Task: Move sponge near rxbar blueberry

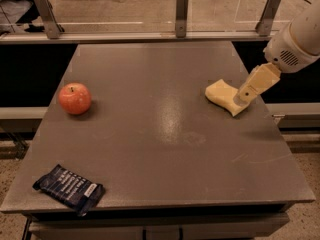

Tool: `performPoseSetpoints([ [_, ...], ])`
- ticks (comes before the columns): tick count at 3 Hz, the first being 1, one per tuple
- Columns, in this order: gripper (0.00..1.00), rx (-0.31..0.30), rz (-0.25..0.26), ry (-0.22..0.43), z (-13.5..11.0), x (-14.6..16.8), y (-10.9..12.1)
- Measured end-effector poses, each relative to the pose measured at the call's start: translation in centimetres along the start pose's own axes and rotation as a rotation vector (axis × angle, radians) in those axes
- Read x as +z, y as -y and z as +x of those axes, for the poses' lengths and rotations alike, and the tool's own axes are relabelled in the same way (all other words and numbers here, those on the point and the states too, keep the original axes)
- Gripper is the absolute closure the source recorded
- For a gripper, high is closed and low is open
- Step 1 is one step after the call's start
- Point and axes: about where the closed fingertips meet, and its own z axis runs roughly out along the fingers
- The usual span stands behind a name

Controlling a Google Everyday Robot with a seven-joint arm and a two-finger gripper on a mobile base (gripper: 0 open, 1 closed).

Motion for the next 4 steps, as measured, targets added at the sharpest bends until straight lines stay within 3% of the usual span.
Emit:
performPoseSetpoints([
  [1, 0.00, 0.085, 0.024, 0.080, -0.2, 3.9, 1.6],
  [2, 0.00, 0.118, 0.018, 0.100, -0.2, 7.4, 1.6],
  [4, 0.40, 0.182, -0.017, 0.116, 1.0, 10.7, 1.4],
])
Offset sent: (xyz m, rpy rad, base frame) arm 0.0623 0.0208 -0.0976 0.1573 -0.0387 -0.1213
